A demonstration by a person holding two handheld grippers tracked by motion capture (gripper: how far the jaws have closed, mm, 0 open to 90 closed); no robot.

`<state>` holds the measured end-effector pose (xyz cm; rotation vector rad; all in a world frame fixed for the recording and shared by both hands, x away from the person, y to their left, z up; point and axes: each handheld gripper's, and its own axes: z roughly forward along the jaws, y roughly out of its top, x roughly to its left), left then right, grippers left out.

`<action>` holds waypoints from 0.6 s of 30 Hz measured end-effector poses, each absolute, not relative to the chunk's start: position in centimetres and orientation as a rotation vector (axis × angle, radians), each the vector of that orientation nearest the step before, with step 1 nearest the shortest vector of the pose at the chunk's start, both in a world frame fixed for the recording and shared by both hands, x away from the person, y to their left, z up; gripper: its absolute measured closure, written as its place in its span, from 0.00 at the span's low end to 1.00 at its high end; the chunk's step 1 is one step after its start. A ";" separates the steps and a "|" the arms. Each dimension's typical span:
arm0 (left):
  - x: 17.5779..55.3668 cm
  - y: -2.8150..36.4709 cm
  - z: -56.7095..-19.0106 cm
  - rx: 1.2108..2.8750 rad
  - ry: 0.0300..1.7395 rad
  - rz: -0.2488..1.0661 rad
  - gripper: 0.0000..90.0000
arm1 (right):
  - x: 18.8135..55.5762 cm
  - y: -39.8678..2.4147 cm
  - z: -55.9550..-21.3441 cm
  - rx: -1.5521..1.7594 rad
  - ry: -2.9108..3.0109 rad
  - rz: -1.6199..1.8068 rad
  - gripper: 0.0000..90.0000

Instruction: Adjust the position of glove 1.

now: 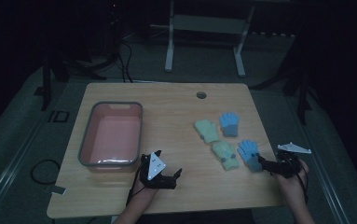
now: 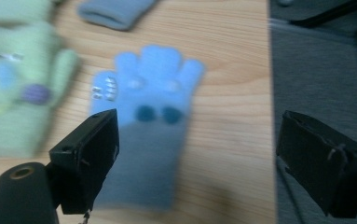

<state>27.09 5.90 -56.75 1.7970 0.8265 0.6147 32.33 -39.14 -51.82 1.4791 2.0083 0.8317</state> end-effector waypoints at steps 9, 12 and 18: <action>27.0 5.8 -56.7 1.800 0.821 0.625 0.01 | 32.2 -39.2 -49.4 1.505 1.992 0.885 0.25; 27.0 5.8 -56.7 1.801 0.820 0.624 0.01 | 32.3 -39.1 -48.7 1.497 1.993 0.894 0.21; 27.0 5.8 -56.8 1.800 0.824 0.626 0.01 | 33.0 -38.6 -47.6 1.497 2.046 0.907 0.13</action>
